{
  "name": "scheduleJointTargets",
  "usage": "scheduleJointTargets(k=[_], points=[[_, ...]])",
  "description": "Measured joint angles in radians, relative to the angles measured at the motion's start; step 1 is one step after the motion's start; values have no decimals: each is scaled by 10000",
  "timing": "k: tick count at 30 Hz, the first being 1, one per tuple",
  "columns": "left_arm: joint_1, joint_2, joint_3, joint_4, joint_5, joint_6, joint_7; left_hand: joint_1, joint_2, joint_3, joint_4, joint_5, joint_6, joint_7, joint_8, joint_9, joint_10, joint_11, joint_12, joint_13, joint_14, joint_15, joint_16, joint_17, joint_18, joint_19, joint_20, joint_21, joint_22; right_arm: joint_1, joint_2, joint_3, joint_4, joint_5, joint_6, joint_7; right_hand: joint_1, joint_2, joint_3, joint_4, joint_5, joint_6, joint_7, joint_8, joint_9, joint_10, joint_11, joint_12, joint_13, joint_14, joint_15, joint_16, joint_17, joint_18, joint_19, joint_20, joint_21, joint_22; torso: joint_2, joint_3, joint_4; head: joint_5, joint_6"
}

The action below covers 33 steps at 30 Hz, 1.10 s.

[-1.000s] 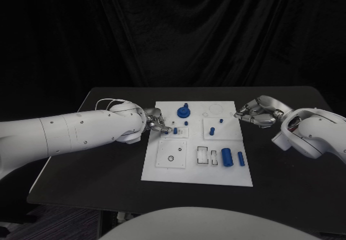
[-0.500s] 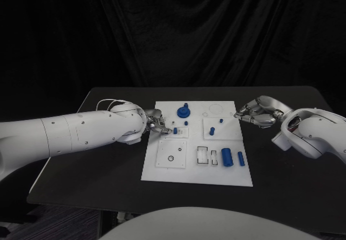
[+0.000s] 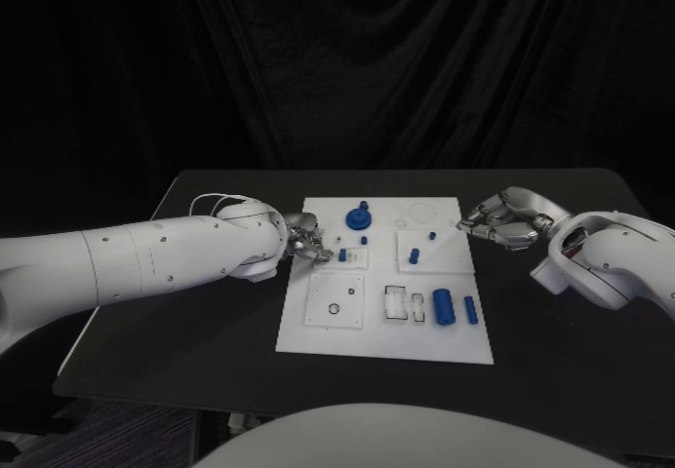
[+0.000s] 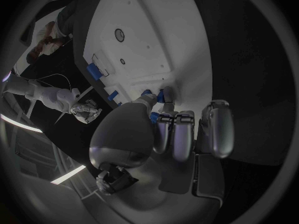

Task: Assemble the parts on the task board

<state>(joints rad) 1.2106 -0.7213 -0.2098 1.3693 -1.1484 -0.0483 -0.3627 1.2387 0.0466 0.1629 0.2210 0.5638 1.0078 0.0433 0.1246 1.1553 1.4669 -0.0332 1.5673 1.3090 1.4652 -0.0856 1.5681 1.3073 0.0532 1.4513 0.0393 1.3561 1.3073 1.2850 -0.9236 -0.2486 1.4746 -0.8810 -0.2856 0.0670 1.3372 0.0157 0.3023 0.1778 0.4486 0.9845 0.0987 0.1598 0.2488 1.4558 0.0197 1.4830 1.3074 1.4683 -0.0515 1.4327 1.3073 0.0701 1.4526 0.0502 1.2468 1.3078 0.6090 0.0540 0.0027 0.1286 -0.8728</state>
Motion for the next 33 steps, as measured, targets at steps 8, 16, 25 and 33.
scheduleJointTargets(k=[8,16,25,33], points=[[-13,-46,3,17,0,-87,67,-365,-653,1888,-356,641,129,15,-20,-50,0,0,0,0,37,37,0,0,0,-37,-37,-69,0,0,2,0,-2,0,13,-6,0,0,0,0,47,-36,36,0,-1,0,0,0,0,0,0,-39,0,0,0,0,0,-1,-9,2,-1,-26,0],[-46,-135,-16,130,-4,-206,122,-624,-912,2515,-484,705,238,45,70,74,0,0,0,0,37,36,0,0,1,-37,-36,-131,0,0,11,0,-14,0,32,-14,0,0,28,-27,46,-36,36,0,-1,-37,-37,0,0,0,0,-38,0,0,0,0,-48,-2,-9,7,-5,6,0],[-48,-322,-17,299,75,-467,244,-906,-1077,2876,-707,716,328,62,110,89,0,0,0,0,36,36,0,0,1,-37,-37,-130,4,-1,9,0,-18,0,48,-22,0,0,57,-56,108,-35,36,0,0,-36,-37,0,0,0,0,-38,0,1,0,0,-48,-2,0,6,-6,-20,0],[-48,-582,-17,456,526,-734,528,-1161,-1149,3188,-1080,350,435,-7,158,87,0,0,0,0,36,36,0,0,1,-36,-36,-130,8,-3,6,0,-24,0,54,-32,0,0,57,-56,108,-35,35,0,7,-73,0,1,0,0,0,-38,0,0,0,0,-48,-2,2,5,5,-48,0]])
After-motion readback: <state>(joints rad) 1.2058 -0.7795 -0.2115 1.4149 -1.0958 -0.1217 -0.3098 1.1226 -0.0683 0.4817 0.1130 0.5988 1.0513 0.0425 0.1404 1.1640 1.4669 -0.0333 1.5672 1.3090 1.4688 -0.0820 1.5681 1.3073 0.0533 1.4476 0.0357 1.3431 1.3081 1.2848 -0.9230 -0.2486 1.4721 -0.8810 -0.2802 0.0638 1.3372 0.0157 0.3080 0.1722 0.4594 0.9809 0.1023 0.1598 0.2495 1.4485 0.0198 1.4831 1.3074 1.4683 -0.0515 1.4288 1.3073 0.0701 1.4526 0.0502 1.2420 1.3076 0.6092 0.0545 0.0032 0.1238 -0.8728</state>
